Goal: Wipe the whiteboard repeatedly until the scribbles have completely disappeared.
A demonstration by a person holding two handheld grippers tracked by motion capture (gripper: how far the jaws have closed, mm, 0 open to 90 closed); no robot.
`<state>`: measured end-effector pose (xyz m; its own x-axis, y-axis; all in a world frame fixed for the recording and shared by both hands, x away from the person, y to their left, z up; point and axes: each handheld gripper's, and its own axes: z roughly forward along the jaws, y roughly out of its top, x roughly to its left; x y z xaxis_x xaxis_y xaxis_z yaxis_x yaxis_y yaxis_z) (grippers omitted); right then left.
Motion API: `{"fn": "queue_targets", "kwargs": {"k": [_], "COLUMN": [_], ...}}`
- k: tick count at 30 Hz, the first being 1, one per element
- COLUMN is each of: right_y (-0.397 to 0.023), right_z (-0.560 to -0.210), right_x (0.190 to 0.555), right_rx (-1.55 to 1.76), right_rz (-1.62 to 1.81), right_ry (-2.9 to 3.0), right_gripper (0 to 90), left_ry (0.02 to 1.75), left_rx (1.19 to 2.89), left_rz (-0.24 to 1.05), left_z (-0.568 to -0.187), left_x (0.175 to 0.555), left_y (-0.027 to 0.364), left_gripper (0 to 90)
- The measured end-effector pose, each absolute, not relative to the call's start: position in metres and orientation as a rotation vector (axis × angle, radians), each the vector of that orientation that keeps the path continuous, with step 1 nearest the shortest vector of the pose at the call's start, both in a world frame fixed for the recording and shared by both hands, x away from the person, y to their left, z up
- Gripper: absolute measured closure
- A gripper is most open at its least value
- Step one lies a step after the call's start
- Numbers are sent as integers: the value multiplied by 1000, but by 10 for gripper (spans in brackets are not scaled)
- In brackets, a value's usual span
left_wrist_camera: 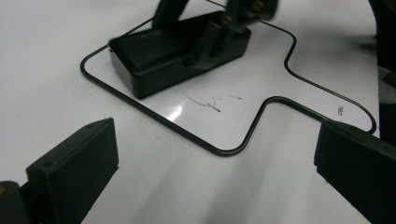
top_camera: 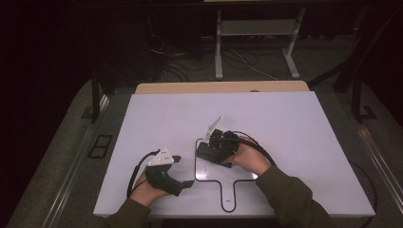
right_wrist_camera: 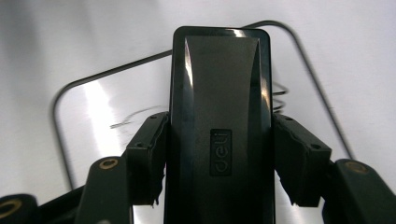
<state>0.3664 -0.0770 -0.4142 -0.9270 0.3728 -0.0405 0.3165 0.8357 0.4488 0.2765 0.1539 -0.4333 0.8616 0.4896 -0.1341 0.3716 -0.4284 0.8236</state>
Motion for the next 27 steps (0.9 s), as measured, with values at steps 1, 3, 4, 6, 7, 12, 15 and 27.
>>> {"fn": "queue_targets", "kwargs": {"k": [1, 3, 4, 6, 7, 12, 15, 27], "right_y": [-77, -76, -76, -75, -74, -71, -70, -70], "right_z": [-414, -414, -414, -414, -413, -414, -413, -414], "right_x": [363, 356, 352, 345, 342, 326, 328, 362], "right_rx": [530, 509, 494, 474, 466, 398, 408, 536], "right_rz": [676, 675, 675, 673, 671, 675, 675, 665], "right_ry": [2891, 2900, 2902, 2911, 2916, 2924, 2929, 2894], "right_gripper": [387, 387, 386, 386, 387, 386, 386, 386], "left_ry": [626, 621, 620, 621, 621, 620, 619, 624], "left_rx": [2067, 2072, 2073, 2075, 2074, 2075, 2075, 2069], "left_rz": [154, 157, 157, 158, 158, 159, 159, 152], "left_z": [-433, -433, -433, -433, -433, -433, -433, -434], "left_x": [277, 276, 276, 277, 277, 277, 277, 277], "left_y": [154, 154, 154, 154, 154, 154, 153, 153], "left_gripper": [0, 0, 0, 0, 0, 0, 0, 0]}}
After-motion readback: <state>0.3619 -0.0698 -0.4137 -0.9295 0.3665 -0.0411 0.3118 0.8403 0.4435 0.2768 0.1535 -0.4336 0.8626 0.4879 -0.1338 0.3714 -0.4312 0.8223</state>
